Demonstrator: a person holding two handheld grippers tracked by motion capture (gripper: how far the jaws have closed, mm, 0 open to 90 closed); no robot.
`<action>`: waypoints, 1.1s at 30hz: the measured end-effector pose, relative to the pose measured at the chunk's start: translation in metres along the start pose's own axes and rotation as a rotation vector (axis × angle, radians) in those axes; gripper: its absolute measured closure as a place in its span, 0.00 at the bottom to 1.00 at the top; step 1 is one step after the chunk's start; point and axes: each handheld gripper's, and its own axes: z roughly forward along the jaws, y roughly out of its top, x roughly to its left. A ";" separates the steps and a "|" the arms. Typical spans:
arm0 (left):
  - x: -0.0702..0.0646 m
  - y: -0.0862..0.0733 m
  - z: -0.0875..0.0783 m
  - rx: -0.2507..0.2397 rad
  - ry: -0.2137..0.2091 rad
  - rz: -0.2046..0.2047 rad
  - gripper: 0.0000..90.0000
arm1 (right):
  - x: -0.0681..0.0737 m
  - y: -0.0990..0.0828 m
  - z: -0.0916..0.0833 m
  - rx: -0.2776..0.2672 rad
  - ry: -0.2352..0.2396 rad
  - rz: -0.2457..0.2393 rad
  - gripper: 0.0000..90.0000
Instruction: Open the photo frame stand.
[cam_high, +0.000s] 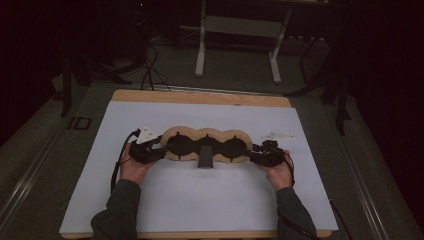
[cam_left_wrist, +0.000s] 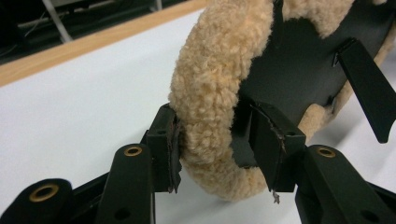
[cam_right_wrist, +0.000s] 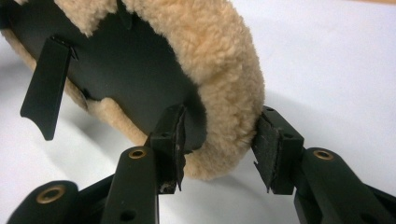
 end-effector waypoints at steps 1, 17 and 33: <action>0.000 -0.001 0.001 0.001 -0.002 -0.007 0.61 | 0.000 -0.001 0.001 0.006 -0.003 -0.006 0.62; 0.000 -0.010 -0.008 0.012 -0.063 -0.065 0.60 | 0.001 -0.011 -0.008 -0.016 0.050 0.052 0.61; -0.009 -0.015 -0.019 0.030 -0.083 -0.049 0.55 | 0.012 -0.023 -0.018 0.004 0.036 0.030 0.62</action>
